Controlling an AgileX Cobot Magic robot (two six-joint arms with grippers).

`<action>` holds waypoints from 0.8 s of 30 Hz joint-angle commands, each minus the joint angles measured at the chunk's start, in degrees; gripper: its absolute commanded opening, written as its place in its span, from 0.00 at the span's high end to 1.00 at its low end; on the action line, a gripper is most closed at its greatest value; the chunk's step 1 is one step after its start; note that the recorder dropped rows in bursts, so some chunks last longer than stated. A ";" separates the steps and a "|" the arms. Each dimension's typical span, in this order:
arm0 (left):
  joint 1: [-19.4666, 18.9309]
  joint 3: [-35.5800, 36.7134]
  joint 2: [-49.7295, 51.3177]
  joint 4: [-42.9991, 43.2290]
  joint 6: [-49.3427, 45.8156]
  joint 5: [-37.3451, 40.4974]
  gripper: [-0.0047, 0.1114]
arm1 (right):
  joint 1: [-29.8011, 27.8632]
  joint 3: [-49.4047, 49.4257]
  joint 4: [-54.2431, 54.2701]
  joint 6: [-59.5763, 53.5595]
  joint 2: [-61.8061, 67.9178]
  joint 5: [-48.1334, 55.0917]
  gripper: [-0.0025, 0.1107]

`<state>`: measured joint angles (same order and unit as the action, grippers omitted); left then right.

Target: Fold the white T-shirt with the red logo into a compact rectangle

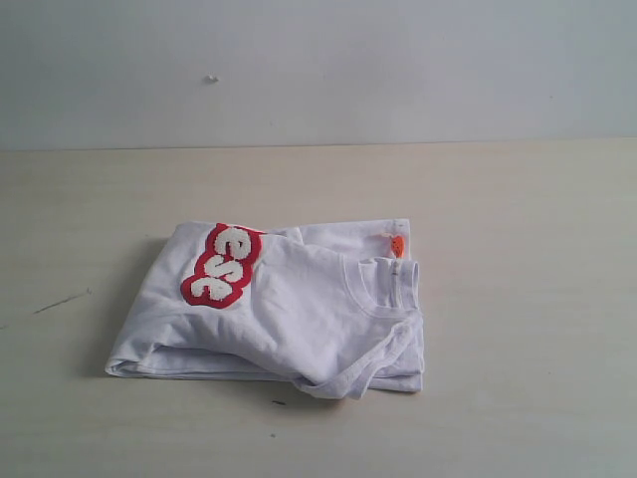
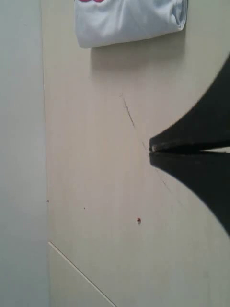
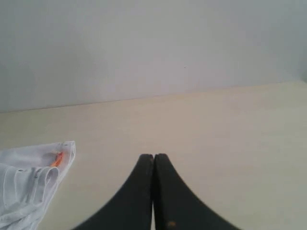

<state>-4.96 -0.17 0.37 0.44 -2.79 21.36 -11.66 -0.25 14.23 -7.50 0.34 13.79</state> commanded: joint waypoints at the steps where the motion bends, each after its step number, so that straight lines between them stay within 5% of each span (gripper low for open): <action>1: 0.39 0.17 -0.37 0.09 0.05 -0.82 0.96 | -0.33 0.25 -6.68 6.82 -0.34 0.61 0.98; 24: 0.39 0.17 -0.37 0.09 0.05 -0.82 0.96 | -0.33 0.25 -10.35 10.19 -0.34 3.50 0.98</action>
<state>-4.96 -0.17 0.37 0.44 -2.79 21.36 -11.66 -0.25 4.34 2.74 0.34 17.30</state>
